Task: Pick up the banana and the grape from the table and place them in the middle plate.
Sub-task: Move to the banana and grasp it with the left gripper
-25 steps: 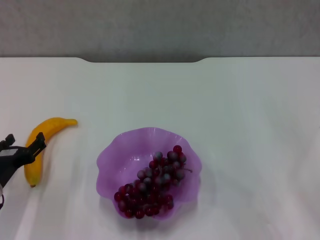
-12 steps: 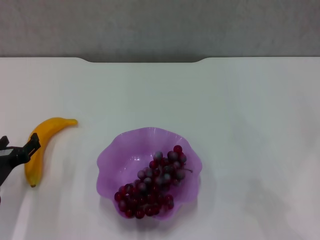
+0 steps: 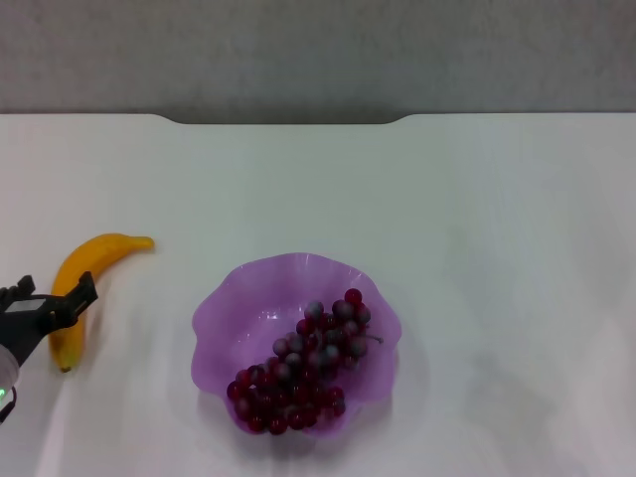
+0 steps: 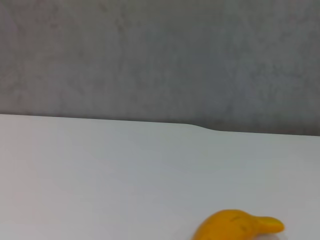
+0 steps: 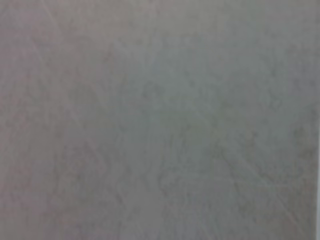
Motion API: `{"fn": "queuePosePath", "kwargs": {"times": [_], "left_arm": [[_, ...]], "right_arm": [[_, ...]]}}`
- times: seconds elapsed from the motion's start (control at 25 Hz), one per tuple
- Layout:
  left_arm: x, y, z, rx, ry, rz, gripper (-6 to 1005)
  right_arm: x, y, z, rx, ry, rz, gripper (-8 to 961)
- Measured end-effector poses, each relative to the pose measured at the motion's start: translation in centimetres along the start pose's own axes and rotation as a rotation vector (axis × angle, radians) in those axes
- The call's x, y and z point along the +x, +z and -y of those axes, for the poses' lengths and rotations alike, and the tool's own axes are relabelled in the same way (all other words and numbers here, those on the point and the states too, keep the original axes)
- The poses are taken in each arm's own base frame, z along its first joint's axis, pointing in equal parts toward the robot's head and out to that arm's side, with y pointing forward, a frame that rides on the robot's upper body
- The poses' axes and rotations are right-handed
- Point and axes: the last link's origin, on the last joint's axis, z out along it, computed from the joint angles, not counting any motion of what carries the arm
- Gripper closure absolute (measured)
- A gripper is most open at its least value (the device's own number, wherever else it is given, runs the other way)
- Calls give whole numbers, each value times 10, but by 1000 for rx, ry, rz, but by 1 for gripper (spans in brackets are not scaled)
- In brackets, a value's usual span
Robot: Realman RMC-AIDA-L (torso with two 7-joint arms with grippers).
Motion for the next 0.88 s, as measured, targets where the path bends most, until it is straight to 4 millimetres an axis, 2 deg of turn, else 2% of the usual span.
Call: {"fn": "queuePosePath", "kwargs": {"times": [0.32,0.88], "left_arm": [[-4,3,-12,-25,25,27,122],[-8,3,-11,-6,33,55,121]], "right_arm": [[-1,3,-8,-28,7,7,953],[-7,7,-20,-75,19,42,953]]}}
